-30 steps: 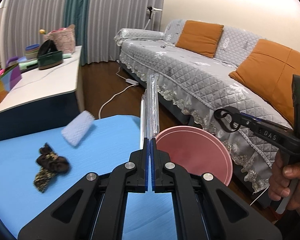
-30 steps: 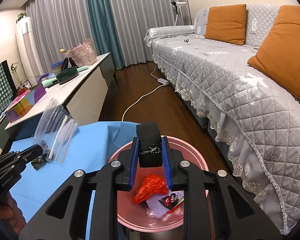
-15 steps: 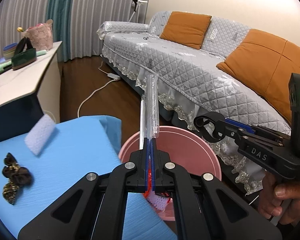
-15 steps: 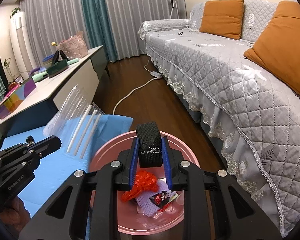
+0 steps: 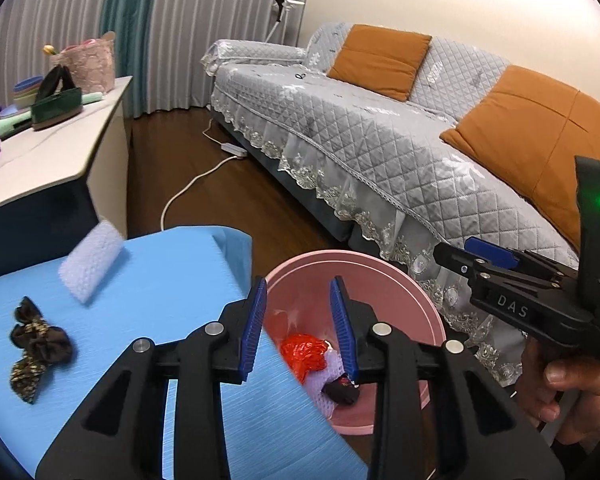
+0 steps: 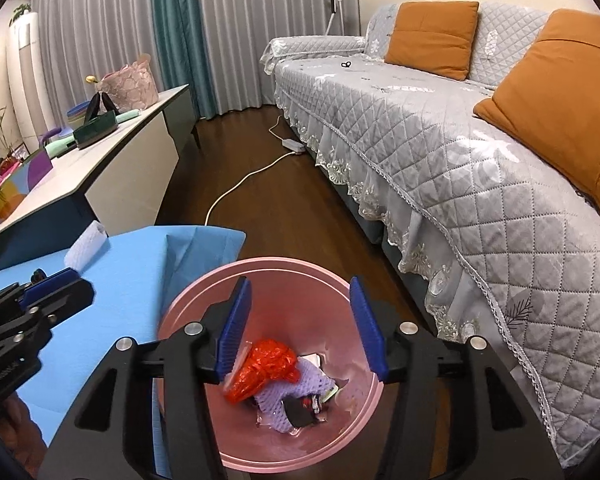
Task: Collect trash
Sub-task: 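Open the left tool dropping the straw packet while the right tool drops the band into the bin, then move both open tools back over the table toward the scrunchie and foam sleeve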
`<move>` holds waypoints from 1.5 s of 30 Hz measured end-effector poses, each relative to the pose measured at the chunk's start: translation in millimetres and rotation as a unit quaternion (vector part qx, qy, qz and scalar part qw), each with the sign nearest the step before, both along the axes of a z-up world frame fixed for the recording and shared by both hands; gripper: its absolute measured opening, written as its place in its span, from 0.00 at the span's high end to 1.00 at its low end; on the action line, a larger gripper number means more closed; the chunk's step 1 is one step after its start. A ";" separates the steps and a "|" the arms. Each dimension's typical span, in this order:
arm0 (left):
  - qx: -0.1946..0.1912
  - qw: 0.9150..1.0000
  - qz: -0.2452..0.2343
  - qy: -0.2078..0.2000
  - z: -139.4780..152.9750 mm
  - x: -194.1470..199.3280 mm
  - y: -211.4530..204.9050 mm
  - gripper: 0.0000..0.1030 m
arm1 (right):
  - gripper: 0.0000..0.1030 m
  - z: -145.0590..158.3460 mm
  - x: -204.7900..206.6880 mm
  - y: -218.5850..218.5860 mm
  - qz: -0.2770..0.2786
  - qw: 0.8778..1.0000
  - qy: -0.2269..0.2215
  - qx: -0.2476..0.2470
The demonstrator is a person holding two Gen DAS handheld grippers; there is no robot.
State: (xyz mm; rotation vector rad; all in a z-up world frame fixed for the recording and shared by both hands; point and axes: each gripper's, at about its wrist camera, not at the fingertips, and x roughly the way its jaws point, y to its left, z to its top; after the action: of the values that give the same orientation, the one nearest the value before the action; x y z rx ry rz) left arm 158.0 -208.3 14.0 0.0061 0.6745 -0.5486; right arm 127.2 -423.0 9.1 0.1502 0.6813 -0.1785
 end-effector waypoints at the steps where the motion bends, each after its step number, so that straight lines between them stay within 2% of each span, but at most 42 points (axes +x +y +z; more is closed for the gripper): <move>1: 0.000 1.000 0.002 -0.002 2.3 -1.5 4.1 0.69 | 0.50 1.0 0.2 0.7 0.001 1.000 -0.001 0.001; 15: 0.007 0.998 0.063 -0.023 22.0 -30.9 86.1 0.69 | 0.50 31.7 -7.7 50.6 0.043 0.998 -0.049 -0.004; 20: 0.017 0.996 0.088 -0.031 17.0 -43.6 115.3 0.69 | 0.50 35.7 -9.3 71.0 0.061 0.997 -0.054 -0.007; 24: 0.015 0.993 0.119 -0.016 8.5 -43.1 142.3 0.69 | 0.50 36.2 -7.8 85.5 0.075 0.996 -0.054 -0.007; 34: 0.012 0.988 0.155 -0.023 10.2 -50.3 184.4 0.69 | 0.51 40.0 -0.4 123.9 0.109 0.992 -0.061 -0.002; 38: 0.012 0.986 0.167 -0.022 9.6 -49.2 195.4 0.69 | 0.57 39.6 2.7 133.2 0.119 0.991 -0.062 0.003; 42: 0.010 0.984 0.178 -0.017 6.0 -47.8 205.4 0.69 | 0.71 38.0 7.6 140.0 0.129 0.990 -0.061 0.008; 45: 0.009 0.983 0.185 -0.015 3.3 -46.3 212.5 0.69 | 0.73 36.6 11.7 145.0 0.133 0.989 -0.059 0.010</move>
State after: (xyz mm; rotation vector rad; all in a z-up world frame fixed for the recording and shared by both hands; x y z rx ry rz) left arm 111.7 4.3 17.3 -0.0916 0.6326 -0.1847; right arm 138.9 -278.0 45.7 0.0880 0.5786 0.0926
